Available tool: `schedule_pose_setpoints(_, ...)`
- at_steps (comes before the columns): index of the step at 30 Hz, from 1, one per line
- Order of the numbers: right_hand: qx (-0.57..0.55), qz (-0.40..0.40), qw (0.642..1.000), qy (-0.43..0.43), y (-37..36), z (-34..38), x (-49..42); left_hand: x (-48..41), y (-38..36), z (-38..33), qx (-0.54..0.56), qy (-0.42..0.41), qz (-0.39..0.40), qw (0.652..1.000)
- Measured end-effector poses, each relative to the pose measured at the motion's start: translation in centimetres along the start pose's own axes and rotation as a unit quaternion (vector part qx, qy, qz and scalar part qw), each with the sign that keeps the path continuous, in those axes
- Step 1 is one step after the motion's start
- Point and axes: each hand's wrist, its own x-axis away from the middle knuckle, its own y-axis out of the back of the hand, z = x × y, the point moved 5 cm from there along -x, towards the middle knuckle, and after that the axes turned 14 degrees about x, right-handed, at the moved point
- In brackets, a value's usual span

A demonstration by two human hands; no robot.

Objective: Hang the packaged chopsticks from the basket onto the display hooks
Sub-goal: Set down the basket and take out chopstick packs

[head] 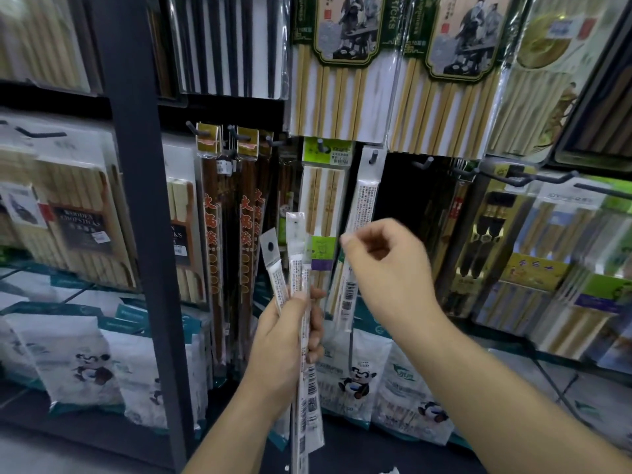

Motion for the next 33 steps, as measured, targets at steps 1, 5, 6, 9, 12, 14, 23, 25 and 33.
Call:
schedule_pose_setpoints(1, -0.007, 0.054, 0.999, -0.003, -0.8, 0.0, 0.4, 0.0, -0.2, -0.1, 0.003, -0.004, 0.013, 1.0)
schedule_pose_setpoints(5, -0.022, 0.184, 0.982, -0.034, -2.5, -0.3, 1.1, 0.4, -0.9, -0.8, -0.01, -0.031, 0.04, 0.999)
schedule_pose_setpoints(6, -0.03, 0.185, 0.982, -0.039, -2.4, -0.4, 1.1, 0.4, -0.9, -0.9, -0.009, -0.033, 0.038, 0.999)
schedule_pose_setpoints(9, -0.068, 0.196, 0.977, -0.058, -2.4, -0.5, 0.9, 0.5, -1.0, -1.0, 0.006, -0.034, 0.039, 0.999)
schedule_pose_setpoints(12, -0.081, 0.208, 0.973, -0.056, -2.4, -0.3, 1.0, 0.7, -1.2, -1.1, 0.04, -0.025, 0.034, 0.998)
schedule_pose_setpoints(14, -0.086, 0.197, 0.976, -0.044, -2.1, 0.3, 1.0, 0.7, -1.0, -1.0, 0.062, -0.02, 0.028, 0.997)
schedule_pose_setpoints(23, -0.139, -0.035, 0.99, 0.009, 3.0, 3.4, -3.4, 0.3, -0.6, -0.5, 0.023, -0.02, -0.016, 0.999)
schedule_pose_setpoints(25, -0.143, -0.063, 0.988, -0.004, 3.3, 3.2, -3.9, 0.2, -0.5, -0.5, 0.031, -0.018, -0.019, 0.999)
schedule_pose_setpoints(33, -0.151, -0.065, 0.985, -0.062, 2.8, 2.8, -4.7, 0.2, -0.6, -0.2, 0.037, -0.013, -0.006, 0.999)
